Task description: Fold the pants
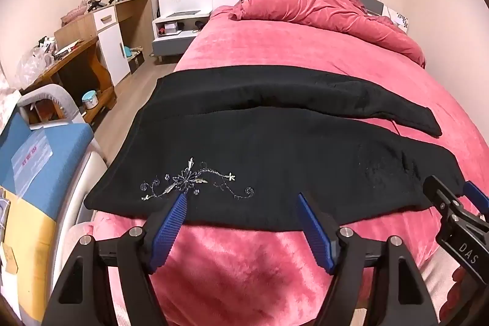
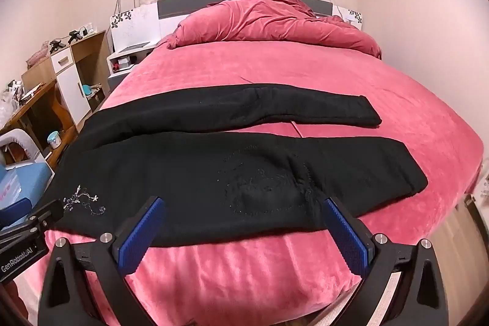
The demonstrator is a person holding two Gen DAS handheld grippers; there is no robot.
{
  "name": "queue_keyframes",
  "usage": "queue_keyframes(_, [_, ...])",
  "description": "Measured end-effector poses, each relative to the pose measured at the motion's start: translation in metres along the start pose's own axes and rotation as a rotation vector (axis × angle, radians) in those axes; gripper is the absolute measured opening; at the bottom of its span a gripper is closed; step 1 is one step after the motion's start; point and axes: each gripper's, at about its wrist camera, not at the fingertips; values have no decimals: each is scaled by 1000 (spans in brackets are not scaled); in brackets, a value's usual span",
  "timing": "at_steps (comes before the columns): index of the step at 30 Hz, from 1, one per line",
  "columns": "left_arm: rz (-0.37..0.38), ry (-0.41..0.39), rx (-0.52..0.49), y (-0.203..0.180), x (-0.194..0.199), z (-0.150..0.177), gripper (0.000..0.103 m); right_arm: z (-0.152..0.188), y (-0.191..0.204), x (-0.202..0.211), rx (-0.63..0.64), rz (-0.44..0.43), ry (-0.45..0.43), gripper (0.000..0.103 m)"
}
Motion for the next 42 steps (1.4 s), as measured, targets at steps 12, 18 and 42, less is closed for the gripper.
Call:
queue_keyframes(12, [-5,30,0,4,-7,7,75,1,-2,-3,-4,0,30,103])
queue_keyframes(18, [-7,35,0,2,-8,7,75,4,-2,-8,-7,3,39,103])
queue_keyframes(42, [0,55,2,2,-10,10,75,4,-2,-8,-14,-2,44,103])
Point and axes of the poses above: each gripper's, at about its wrist camera, not at the fingertips, and x roughly against the way its jaws point, y to its left, z to its underside, and after that the axes turned 13 degrees about -y, right-handed
